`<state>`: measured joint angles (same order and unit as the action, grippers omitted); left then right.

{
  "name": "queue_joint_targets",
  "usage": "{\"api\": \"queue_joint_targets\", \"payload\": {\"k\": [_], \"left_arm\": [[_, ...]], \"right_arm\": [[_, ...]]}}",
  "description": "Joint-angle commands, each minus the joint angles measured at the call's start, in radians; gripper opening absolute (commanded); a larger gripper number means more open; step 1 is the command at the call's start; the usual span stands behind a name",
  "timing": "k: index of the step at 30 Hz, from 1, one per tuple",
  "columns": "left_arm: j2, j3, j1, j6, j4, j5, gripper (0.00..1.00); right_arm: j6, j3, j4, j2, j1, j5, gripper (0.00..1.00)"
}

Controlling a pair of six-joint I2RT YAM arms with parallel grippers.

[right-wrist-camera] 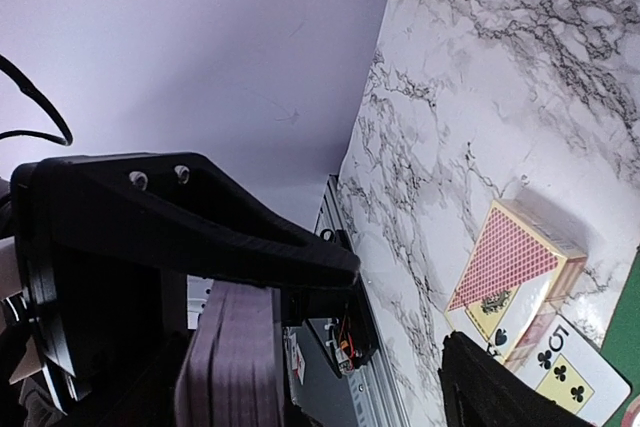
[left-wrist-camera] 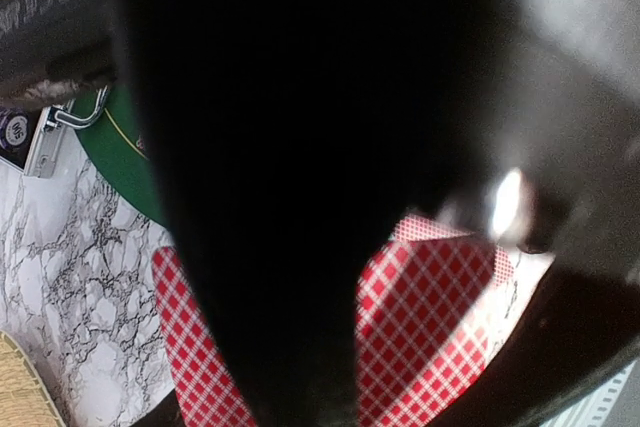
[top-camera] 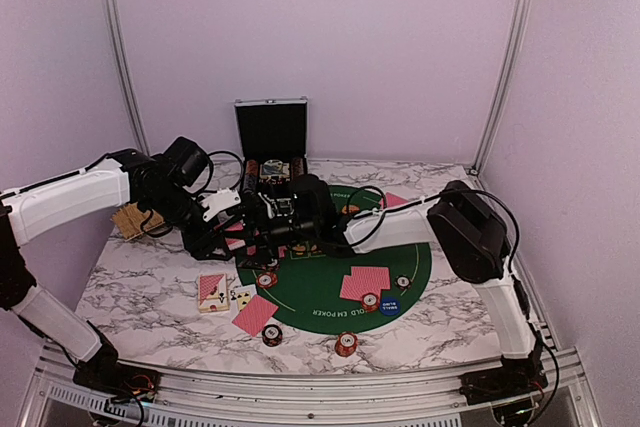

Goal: Distribute texas hold em gaming equipment

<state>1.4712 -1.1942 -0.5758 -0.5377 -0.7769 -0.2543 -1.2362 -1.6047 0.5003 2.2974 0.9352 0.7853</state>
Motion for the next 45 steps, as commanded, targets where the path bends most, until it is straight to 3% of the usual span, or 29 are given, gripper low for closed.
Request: {"api": "queue_joint_targets", "payload": {"k": [1, 5, 9, 21, 45], "left_arm": [[0.003, -0.016, -0.001, 0.005, -0.013, -0.013, 0.0], [0.001, -0.019, -0.001, 0.004, -0.014, -0.011, 0.0], [-0.003, -0.019, -0.001, 0.004, -0.015, -0.01, 0.0], [0.003, -0.028, -0.001, 0.008, -0.015, -0.015, 0.0], [-0.002, -0.015, -0.001, 0.008, -0.015, -0.008, 0.0]], "right_arm": [[-0.03, -0.083, 0.03, 0.057, 0.023, 0.027, 0.86], [-0.029, -0.09, 0.006, 0.065, 0.018, 0.02, 0.81], [-0.074, -0.014, 0.066, 0.043, -0.002, -0.009, 0.69], [-0.078, 0.108, 0.104, -0.037, -0.058, -0.032, 0.6], [-0.042, 0.165, 0.109, -0.137, -0.075, -0.018, 0.23]]}}
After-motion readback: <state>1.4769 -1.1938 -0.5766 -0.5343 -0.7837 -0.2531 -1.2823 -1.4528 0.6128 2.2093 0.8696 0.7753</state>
